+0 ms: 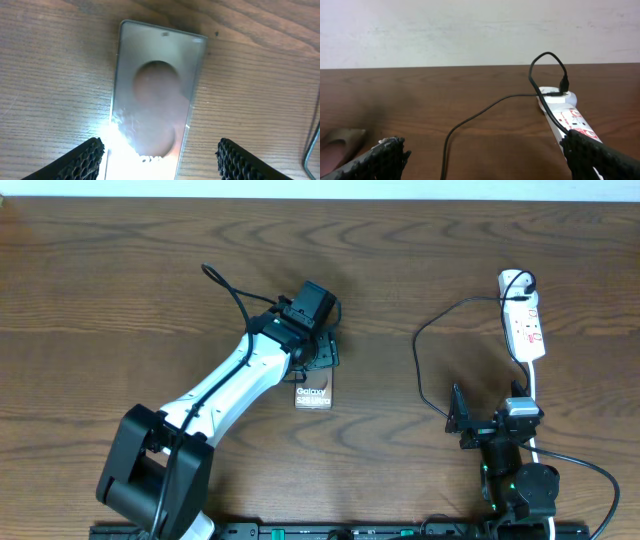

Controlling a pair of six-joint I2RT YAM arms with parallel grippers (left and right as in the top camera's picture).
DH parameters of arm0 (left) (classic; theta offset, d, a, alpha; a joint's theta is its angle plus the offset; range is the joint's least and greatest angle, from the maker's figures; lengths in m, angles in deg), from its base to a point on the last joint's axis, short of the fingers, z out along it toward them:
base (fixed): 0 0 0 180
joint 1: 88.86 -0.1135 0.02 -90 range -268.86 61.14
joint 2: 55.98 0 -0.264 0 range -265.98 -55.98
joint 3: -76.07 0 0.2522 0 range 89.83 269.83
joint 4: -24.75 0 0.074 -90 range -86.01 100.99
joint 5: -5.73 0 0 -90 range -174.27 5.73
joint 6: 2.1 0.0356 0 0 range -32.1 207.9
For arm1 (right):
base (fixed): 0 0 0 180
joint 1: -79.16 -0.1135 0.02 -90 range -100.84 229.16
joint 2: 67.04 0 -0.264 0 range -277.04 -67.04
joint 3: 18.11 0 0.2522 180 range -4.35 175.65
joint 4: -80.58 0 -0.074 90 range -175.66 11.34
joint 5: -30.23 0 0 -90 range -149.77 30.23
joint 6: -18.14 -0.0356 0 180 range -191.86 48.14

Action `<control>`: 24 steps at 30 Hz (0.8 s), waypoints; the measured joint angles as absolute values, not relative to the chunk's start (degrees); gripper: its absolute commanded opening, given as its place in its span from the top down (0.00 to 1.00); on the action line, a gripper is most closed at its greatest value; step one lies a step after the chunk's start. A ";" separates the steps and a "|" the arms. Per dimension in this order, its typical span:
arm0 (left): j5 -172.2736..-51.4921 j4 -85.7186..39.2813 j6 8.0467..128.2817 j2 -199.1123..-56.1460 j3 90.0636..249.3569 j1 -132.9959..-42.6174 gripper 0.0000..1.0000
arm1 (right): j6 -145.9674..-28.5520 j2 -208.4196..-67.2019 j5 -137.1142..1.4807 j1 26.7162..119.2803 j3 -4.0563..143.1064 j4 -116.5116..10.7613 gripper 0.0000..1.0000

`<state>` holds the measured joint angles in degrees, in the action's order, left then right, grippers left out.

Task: Plug charger to phone and switch on socket
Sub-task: 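Close the left gripper on the phone's sides and grip it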

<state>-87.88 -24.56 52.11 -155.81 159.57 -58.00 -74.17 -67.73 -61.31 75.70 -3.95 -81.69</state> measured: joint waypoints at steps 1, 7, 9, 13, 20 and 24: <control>-87.58 -24.58 52.09 -156.08 159.55 -58.00 0.26 | -74.17 -67.73 -61.31 75.70 -3.95 -81.67 0.01; -85.15 -24.02 52.13 -159.18 159.48 -58.00 0.14 | -74.15 -67.73 -61.31 75.70 -3.95 -81.69 0.01; -84.34 -23.23 52.57 -160.49 159.48 -58.00 0.00 | -74.17 -67.73 -61.31 75.70 -3.95 -81.67 0.01; -83.69 -23.01 53.88 -163.27 159.35 -58.00 0.02 | -74.17 -67.73 -61.31 75.70 -3.95 -81.69 0.01; -84.96 -22.44 58.86 -164.32 158.74 -58.00 0.02 | -74.17 -67.73 -61.31 75.70 -3.95 -81.67 0.01; -86.22 -22.22 60.77 -164.32 158.74 -58.00 0.02 | -74.17 -67.73 -61.31 75.70 -3.95 -81.67 0.01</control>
<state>-86.22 -22.22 60.77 -164.32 158.74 -58.00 -74.17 -67.73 -61.31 75.70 -3.95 -81.67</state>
